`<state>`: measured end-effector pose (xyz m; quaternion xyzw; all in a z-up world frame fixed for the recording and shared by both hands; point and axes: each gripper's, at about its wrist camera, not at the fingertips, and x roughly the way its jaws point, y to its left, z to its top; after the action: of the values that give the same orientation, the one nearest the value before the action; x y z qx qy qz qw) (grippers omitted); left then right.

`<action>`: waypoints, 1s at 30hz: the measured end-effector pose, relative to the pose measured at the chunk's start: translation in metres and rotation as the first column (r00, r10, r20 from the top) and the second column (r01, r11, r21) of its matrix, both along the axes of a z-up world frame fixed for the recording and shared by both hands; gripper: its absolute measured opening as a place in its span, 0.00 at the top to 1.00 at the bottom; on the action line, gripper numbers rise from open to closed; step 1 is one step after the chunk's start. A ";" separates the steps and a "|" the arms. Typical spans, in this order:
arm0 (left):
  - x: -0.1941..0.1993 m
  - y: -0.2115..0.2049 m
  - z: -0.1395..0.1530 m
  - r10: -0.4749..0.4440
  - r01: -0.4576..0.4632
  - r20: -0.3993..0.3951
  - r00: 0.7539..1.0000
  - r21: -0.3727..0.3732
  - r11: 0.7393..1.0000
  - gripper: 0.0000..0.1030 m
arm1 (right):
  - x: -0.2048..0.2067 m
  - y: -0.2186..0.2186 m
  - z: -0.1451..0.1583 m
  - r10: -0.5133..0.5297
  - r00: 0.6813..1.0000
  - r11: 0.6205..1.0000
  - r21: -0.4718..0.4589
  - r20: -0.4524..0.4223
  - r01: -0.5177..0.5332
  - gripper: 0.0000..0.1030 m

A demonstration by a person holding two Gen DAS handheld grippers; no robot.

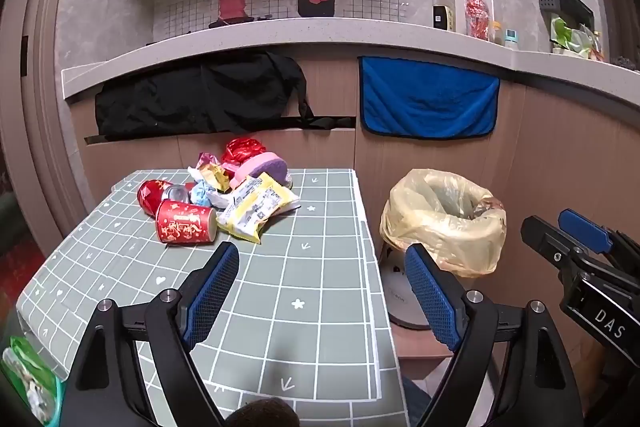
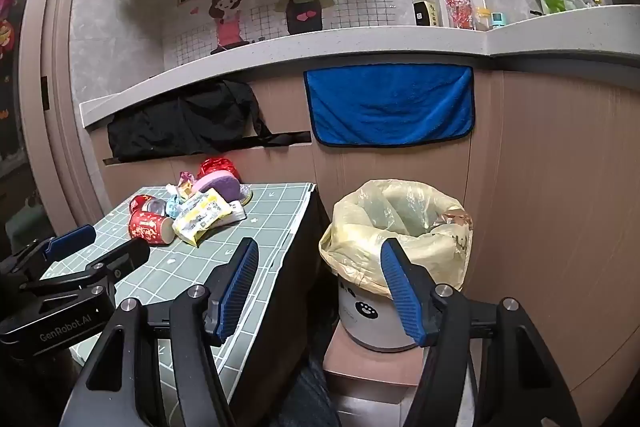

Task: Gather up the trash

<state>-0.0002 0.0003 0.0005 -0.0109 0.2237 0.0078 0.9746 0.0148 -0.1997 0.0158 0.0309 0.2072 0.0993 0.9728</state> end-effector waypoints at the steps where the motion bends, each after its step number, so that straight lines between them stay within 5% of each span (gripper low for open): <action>1: 0.001 -0.002 0.000 0.001 0.000 -0.012 1.000 0.023 1.000 0.18 | 0.001 -0.001 0.000 -0.002 1.000 1.000 0.001 0.002 0.002 0.40; 30: 0.000 -0.001 0.001 0.002 -0.002 0.010 1.000 0.001 1.000 0.18 | 0.000 0.003 0.001 0.001 1.000 1.000 -0.018 0.012 -0.001 0.40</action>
<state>-0.0005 -0.0006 0.0020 -0.0108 0.2186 0.0085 0.9757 0.0146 -0.1966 0.0170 0.0216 0.2020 0.0982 0.9742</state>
